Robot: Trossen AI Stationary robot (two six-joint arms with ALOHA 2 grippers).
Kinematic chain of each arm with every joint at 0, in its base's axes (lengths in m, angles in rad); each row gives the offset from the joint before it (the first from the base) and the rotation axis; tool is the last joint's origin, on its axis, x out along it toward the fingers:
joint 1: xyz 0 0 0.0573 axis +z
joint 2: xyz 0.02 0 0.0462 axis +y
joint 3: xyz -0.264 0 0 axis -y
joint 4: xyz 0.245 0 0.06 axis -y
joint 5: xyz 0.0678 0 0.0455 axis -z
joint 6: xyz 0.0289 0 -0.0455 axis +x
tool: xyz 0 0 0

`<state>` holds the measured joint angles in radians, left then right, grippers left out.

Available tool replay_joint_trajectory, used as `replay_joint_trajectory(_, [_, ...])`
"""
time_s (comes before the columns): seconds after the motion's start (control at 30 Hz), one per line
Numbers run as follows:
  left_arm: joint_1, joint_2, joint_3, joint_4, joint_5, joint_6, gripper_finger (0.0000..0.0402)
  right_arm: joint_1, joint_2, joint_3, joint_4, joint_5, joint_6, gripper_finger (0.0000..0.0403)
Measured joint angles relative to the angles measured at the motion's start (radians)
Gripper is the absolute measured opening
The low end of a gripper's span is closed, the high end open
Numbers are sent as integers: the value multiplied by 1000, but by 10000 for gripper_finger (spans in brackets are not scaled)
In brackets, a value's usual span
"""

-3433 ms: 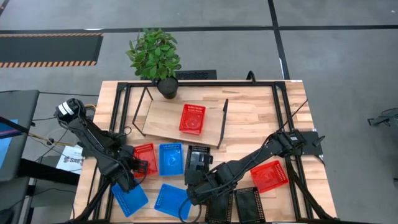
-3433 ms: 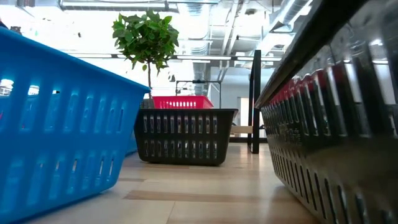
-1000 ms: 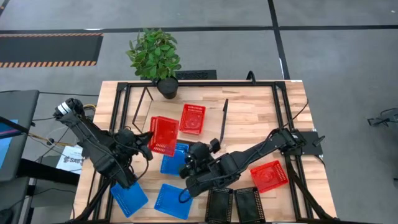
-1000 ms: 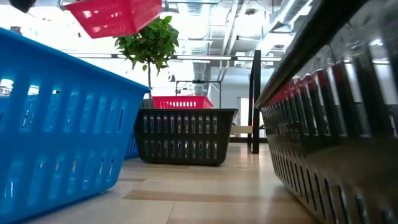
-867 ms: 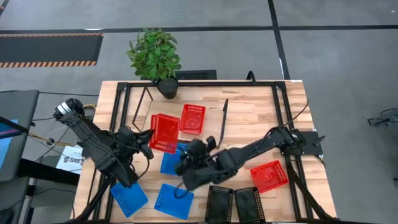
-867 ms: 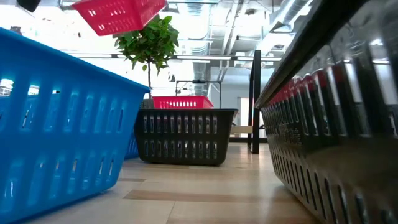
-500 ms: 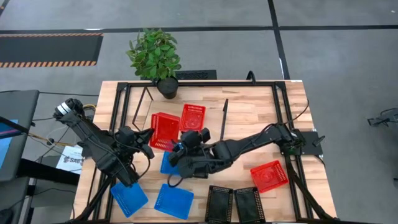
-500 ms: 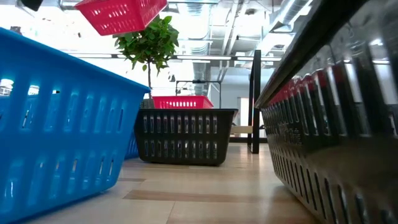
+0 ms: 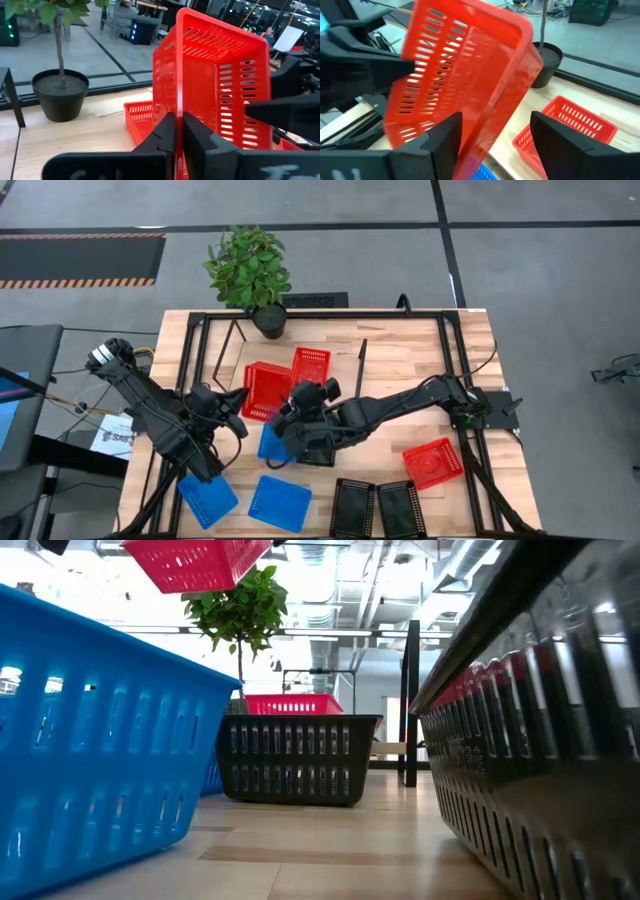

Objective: Stack baskets on shelf by color
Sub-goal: Stack the left red basket on top of the other red basket on the shelf

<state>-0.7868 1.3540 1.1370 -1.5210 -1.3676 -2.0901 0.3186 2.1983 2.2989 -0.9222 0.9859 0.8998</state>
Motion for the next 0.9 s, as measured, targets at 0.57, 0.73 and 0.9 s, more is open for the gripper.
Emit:
replay_joint_trajectory(0.57, [2, 1, 0, 116, 20, 133, 7, -31, 0, -1, -34, -71, 26, 11])
replay_joint_trajectory(0.73, [2, 1, 0, 115, 53, 192, 69, -78, -20, 0, -107, -181, 19, 6])
replay_joint_trajectory(0.9, [3, 0, -1, 104, 93, 237, 164, -145, -44, -1, -231, -234, 8, 7])
